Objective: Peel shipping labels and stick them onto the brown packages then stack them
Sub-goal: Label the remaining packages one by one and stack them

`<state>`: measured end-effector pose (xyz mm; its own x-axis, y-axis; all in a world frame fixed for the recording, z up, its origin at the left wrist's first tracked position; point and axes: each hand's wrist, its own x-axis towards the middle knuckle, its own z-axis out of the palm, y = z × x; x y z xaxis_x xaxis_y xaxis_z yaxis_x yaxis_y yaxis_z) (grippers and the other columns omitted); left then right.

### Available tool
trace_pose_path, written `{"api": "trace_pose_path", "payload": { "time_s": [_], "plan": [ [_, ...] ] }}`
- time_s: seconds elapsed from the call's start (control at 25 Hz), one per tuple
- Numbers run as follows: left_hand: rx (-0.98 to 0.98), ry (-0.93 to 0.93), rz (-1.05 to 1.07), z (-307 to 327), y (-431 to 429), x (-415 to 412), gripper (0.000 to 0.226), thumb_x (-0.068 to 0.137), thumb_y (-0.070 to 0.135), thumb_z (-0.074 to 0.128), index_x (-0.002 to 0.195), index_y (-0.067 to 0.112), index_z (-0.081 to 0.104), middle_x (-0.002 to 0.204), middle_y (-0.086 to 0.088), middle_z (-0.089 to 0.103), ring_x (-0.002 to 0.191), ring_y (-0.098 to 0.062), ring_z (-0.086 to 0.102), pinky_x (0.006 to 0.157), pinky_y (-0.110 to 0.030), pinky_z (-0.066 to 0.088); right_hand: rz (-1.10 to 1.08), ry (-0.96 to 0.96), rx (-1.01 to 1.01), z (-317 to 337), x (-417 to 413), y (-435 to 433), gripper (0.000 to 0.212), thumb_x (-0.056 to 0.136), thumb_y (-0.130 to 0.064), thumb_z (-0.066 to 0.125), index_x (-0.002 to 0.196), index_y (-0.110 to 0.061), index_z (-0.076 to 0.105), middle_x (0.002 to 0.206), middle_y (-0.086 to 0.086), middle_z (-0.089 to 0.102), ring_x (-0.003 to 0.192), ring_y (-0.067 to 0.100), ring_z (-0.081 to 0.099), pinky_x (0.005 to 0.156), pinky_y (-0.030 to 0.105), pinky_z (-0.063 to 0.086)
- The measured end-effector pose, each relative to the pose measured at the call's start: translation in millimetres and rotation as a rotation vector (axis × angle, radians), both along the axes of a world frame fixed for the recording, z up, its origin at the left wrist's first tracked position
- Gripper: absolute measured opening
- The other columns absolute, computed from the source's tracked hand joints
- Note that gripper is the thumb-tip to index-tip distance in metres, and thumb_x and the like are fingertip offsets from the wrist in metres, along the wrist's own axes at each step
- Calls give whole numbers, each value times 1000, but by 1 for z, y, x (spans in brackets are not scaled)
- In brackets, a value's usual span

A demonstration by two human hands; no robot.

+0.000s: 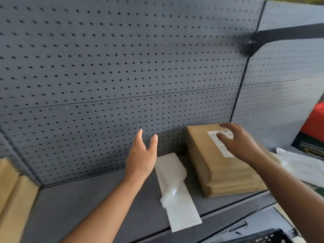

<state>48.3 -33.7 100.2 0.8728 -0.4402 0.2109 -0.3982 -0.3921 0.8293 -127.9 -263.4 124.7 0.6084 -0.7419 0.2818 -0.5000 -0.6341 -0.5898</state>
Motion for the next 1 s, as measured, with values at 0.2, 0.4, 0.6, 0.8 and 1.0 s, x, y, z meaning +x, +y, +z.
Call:
{"api": "trace_pose_path", "payload": {
  "time_s": [0.2, 0.4, 0.6, 0.8, 1.0],
  "plan": [
    [25, -50, 241, 7, 119, 58, 69, 99, 61, 38, 159, 31, 22, 166, 5, 29, 149, -22, 34, 116, -52, 34, 253, 12, -23, 7, 90, 96, 47, 97, -37, 60, 142, -22, 52, 146, 3, 48, 138, 23, 43, 109, 36, 34],
    [49, -101, 475, -3, 250, 96, 66, 100, 56, 41, 158, 27, 26, 164, 4, 33, 147, -21, 37, 114, -45, 35, 510, 54, 12, 2, 173, 210, 47, 100, -40, 55, 144, -27, 48, 149, -3, 44, 138, 16, 40, 102, 31, 36],
    [159, -119, 655, -14, 374, 117, 67, 102, 55, 38, 159, 24, 22, 163, -2, 35, 145, -27, 41, 113, -51, 40, 702, 119, 80, -11, 238, 330, 51, 101, -44, 51, 148, -27, 43, 154, -4, 38, 122, 18, 53, 95, 32, 44],
    [315, -137, 815, -22, 472, 129, 64, 103, 53, 36, 157, 19, 28, 161, -6, 36, 141, -31, 44, 109, -51, 44, 831, 148, 231, -27, 281, 430, 57, 102, -46, 47, 154, -27, 32, 158, -3, 32, 121, 20, 52, 93, 29, 41],
    [219, 122, 898, -40, 537, 143, 66, 102, 56, 37, 156, 20, 32, 161, -6, 37, 141, -32, 44, 106, -53, 43, 847, 131, 626, -52, 307, 488, 76, 99, -48, 53, 160, -25, 14, 164, -3, 25, 149, 18, 30, 115, 36, 31]
  ]
}}
